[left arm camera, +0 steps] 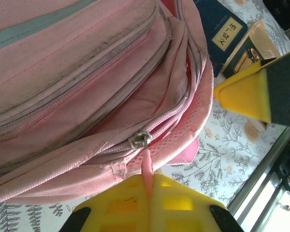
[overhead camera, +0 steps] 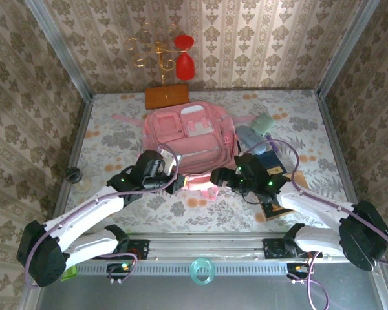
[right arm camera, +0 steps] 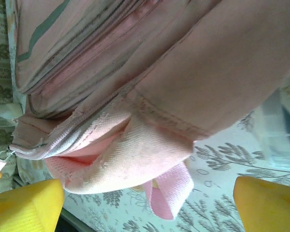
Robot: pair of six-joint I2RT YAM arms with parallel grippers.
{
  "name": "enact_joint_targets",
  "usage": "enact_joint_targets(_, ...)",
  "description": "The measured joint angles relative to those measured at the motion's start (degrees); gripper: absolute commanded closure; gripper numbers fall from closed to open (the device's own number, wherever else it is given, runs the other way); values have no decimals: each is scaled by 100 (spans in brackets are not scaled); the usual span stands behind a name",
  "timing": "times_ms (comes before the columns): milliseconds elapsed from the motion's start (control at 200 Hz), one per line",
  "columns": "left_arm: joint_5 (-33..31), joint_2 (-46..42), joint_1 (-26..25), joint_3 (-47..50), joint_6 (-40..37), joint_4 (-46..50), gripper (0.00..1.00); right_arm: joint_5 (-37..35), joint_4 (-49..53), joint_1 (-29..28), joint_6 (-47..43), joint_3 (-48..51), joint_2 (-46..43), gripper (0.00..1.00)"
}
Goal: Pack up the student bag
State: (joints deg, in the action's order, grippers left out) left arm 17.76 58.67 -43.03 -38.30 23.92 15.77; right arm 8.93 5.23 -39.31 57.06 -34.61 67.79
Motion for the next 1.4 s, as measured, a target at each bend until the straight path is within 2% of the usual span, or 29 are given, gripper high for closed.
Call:
enact_joint_targets(85,0,0,-39,-2,0,0,100,-48,-625,-90,310,92,264,18)
enact_joint_targets(225,-13,-2,-50,-2,0,0,100,-175,-1300,-153,619,125,697,34)
enact_joint_targets(335,-44,-72,-48,-2,-20,2,100,-365,-1587,-138,752,205,769,62)
enact_joint_targets(460,-44,-177,-2,-2,-68,-2,100,-398,-1729,20,691,260,627,100)
enact_joint_targets(620,-15,-302,170,-17,-188,33,100,-487,-1541,446,555,317,-70,100)
enact_joint_targets(790,42,-503,483,-92,-299,173,100,-697,-1320,608,437,319,-616,100)
enact_joint_targets(1095,-378,-518,568,-17,-295,365,100,-728,-1322,658,433,313,-656,100)
enact_joint_targets(1400,-1088,-494,579,317,-205,245,100,-730,-1451,671,446,184,-656,100)
